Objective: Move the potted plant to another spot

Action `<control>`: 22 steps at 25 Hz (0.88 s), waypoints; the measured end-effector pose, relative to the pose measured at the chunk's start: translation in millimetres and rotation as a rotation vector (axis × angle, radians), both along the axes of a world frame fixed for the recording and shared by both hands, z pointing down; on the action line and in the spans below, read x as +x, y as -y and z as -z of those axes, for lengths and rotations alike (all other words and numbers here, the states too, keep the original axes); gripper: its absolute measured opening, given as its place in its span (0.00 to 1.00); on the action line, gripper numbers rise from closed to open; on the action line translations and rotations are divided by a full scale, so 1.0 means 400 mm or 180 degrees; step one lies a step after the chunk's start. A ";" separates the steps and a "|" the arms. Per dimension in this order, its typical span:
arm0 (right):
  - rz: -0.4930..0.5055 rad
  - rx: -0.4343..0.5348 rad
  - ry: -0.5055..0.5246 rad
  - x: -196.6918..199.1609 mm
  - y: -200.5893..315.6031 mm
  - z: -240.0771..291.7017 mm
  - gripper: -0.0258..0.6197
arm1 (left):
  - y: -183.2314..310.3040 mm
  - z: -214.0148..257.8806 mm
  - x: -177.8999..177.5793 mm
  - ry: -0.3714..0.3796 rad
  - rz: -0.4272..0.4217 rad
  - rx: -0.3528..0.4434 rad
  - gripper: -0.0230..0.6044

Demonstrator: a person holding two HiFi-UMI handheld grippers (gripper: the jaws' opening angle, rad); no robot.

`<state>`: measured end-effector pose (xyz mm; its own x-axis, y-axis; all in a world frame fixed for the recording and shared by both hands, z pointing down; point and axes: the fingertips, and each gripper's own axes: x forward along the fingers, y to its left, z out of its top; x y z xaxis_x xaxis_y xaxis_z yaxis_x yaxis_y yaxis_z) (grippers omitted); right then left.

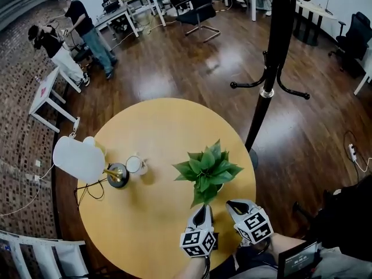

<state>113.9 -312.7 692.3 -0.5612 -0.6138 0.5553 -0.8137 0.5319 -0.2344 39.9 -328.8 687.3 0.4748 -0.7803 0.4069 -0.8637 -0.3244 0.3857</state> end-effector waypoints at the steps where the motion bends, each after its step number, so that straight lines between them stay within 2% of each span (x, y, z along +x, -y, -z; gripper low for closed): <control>1: -0.0005 -0.0009 0.0001 0.001 0.002 -0.007 0.05 | 0.005 -0.006 0.001 0.0031 -0.0016 0.0028 0.04; 4: -0.0021 -0.0042 0.0001 0.005 0.006 -0.029 0.05 | 0.019 -0.025 0.007 0.0110 -0.0091 0.0119 0.04; 6: -0.0035 -0.0064 -0.0004 0.010 0.006 -0.043 0.05 | 0.030 -0.039 0.014 0.0116 -0.0140 0.0141 0.12; 9: -0.0068 -0.0091 -0.0017 0.023 0.006 -0.056 0.05 | 0.047 -0.052 0.026 0.0205 -0.0234 0.0210 0.36; 14: -0.0121 -0.0096 -0.0046 0.045 0.021 -0.070 0.05 | 0.090 -0.052 0.047 0.0329 -0.0404 0.0419 0.68; 19: -0.0160 -0.0100 -0.0075 0.061 0.038 -0.083 0.05 | 0.144 -0.045 0.073 0.0425 -0.0595 0.0633 0.86; 22: -0.0172 -0.0071 -0.0095 0.067 0.050 -0.087 0.05 | 0.168 -0.044 0.086 0.0447 -0.0700 0.0705 0.88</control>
